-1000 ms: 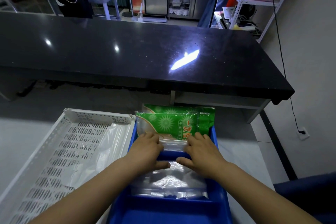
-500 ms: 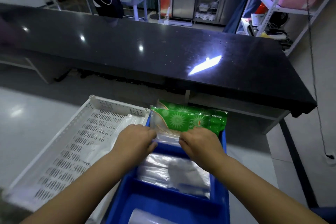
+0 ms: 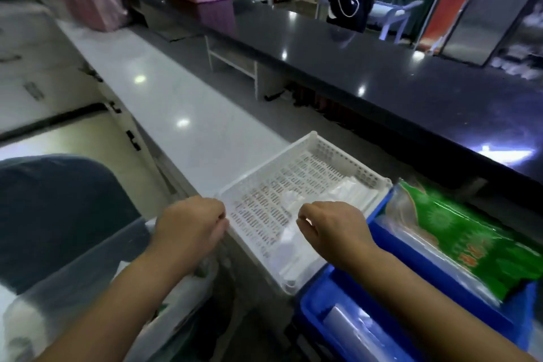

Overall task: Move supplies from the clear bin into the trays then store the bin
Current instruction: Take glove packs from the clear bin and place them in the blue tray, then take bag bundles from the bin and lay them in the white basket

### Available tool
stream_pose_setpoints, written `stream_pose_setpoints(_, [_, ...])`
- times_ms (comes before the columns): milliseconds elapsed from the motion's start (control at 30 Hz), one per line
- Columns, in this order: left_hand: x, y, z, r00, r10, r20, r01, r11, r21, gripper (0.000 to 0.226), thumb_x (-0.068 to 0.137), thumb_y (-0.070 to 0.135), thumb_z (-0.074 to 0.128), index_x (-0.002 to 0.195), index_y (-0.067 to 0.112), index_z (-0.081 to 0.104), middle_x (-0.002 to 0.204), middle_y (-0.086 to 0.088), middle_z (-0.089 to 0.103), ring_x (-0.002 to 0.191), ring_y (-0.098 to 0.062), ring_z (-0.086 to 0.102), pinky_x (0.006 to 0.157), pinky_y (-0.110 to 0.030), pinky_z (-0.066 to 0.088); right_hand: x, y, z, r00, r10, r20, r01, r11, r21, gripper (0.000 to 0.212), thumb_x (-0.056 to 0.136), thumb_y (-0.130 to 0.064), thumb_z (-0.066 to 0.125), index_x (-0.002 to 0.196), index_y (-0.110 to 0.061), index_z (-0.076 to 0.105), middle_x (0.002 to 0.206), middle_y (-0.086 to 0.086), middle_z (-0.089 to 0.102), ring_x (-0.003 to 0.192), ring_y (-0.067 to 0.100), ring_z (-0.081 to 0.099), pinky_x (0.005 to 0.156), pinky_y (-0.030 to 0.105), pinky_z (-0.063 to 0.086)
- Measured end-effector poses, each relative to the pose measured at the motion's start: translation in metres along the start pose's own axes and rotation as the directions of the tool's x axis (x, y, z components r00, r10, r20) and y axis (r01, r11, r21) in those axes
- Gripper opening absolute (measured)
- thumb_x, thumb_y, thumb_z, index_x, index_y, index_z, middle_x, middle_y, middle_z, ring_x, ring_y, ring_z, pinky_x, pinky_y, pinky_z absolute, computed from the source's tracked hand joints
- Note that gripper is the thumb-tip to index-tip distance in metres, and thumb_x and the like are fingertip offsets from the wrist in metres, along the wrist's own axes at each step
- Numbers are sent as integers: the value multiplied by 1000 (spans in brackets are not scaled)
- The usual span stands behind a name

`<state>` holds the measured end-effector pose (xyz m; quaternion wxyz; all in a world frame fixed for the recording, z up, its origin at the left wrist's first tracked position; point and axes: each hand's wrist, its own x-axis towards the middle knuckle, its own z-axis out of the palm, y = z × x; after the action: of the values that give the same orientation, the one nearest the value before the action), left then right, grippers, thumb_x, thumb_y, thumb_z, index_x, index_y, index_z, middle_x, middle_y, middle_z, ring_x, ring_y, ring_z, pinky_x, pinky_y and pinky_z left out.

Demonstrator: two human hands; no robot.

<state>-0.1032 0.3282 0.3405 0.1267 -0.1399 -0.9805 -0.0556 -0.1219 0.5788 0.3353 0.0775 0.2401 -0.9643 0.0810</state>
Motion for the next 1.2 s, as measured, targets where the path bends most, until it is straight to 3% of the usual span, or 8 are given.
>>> stream_pose_setpoints(133, [-52, -82, -4, 990, -143, -6, 143, 990, -9, 20, 66, 17, 80, 62, 17, 60, 57, 0, 60, 52, -23, 57, 44, -26, 33, 35, -66, 21, 998, -70, 9, 70, 997, -18, 29, 92, -31, 38, 80, -15, 60, 74, 3, 66, 70, 28, 60, 55, 32, 42])
stream_pose_setpoints(300, [-120, -188, -1, 926, -374, 56, 377, 924, -64, 8, 77, 23, 70, 72, 19, 66, 69, 1, 63, 68, -24, 59, 52, -31, 40, 72, -166, 59, 993, -111, 52, 107, 991, 77, 28, 92, -32, 42, 81, -14, 61, 80, 6, 68, 74, 29, 63, 63, 39, 49])
stream_pose_setpoints(567, [-205, -300, 9, 825, -526, 208, 545, 837, -44, 9, 82, 29, 60, 81, 21, 66, 86, -1, 68, 81, -26, 62, 59, -31, 42, 100, -277, 135, 953, -104, 283, 62, 986, 153, 23, 93, -36, 43, 86, -22, 60, 83, -5, 63, 74, 14, 60, 69, 31, 51])
stream_pose_setpoints(700, [-232, -327, 21, 779, -575, 249, 606, 793, -65, 13, 84, 31, 59, 82, 22, 68, 86, 1, 69, 79, -22, 62, 58, -29, 43, 106, -294, 176, 921, -88, 380, 52, 993, 105, 25, 92, -33, 45, 80, -16, 59, 81, 2, 65, 73, 21, 60, 63, 32, 43])
stream_pose_setpoints(867, [-251, -346, 47, 718, -611, 333, 666, 743, -72, 19, 89, 33, 49, 87, 24, 66, 89, 5, 67, 79, -18, 60, 61, -30, 47, 126, -302, 234, 858, -79, 508, 5, 989, 145, 22, 87, -25, 53, 71, -11, 57, 76, 13, 67, 71, 31, 61, 55, 28, 30])
stream_pose_setpoints(1067, [-257, -361, 84, 621, -659, 425, 713, 700, 42, 21, 91, 33, 44, 93, 26, 64, 91, 5, 66, 81, -15, 58, 59, -26, 37, 167, -309, 328, 731, -167, 662, 81, 984, 159, 33, 89, -22, 48, 59, -18, 35, 74, 13, 62, 62, 23, 49, 55, 29, 29])
stream_pose_setpoints(1133, [-258, -363, 100, 568, -698, 435, 756, 652, 60, 19, 90, 32, 46, 94, 27, 64, 90, 5, 67, 79, -16, 59, 60, -26, 37, 187, -310, 364, 672, -182, 718, 94, 983, 160, 24, 90, -20, 46, 67, -16, 49, 84, 14, 67, 68, 25, 55, 57, 31, 37])
stream_pose_setpoints(1200, [-258, -365, 118, 510, -731, 453, 794, 602, 79, 19, 90, 33, 46, 98, 28, 63, 95, 5, 68, 82, -17, 61, 65, -28, 44, 207, -312, 400, 629, -183, 756, 94, 983, 159, 19, 91, -19, 47, 88, -10, 63, 100, 15, 68, 86, 30, 63, 70, 33, 46])
